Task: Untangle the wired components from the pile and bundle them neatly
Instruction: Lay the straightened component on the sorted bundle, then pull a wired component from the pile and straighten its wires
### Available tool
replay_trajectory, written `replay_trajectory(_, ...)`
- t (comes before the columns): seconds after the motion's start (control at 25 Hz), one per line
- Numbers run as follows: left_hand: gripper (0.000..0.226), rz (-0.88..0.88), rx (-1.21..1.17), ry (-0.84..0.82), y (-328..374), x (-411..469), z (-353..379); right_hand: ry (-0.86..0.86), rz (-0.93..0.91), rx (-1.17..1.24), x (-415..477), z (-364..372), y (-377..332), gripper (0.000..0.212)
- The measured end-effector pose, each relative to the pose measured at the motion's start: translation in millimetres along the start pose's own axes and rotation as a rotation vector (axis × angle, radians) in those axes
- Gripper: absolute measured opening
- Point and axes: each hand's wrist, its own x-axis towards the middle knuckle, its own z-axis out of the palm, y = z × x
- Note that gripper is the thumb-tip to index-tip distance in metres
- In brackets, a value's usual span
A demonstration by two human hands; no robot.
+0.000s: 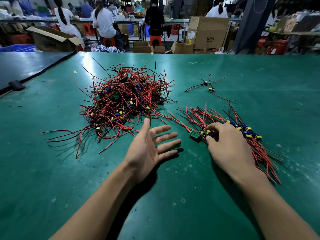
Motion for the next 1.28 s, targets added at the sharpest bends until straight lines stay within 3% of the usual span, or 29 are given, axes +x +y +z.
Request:
replay_trajectory(0.12,0.073,0.003,0.044,-0.015,-2,1,0,-0.035,-0.046,-0.056,3,-1,4,0.032)
replay_trajectory(0.32,0.074,0.007,0.091,-0.031,-3,2,-1,0.056,-0.083,-0.111,2,8,2,0.045)
replay_trajectory(0.48,0.072,0.011,0.098,-0.044,-3,1,-2,-0.01,-0.067,-0.165,0,14,3,0.061)
replay_trajectory(1.04,0.071,0.01,0.086,-0.066,-5,6,-5,0.048,0.004,-0.189,-4,13,1,0.046)
replay_trajectory(1.16,0.066,0.009,0.081,-0.034,-5,6,-4,0.09,-0.064,-0.256,-7,14,-6,0.056)
replay_trajectory(1.28,0.045,0.091,0.093,0.069,-9,6,-2,0.173,-0.248,-0.142,-10,11,-23,0.042)
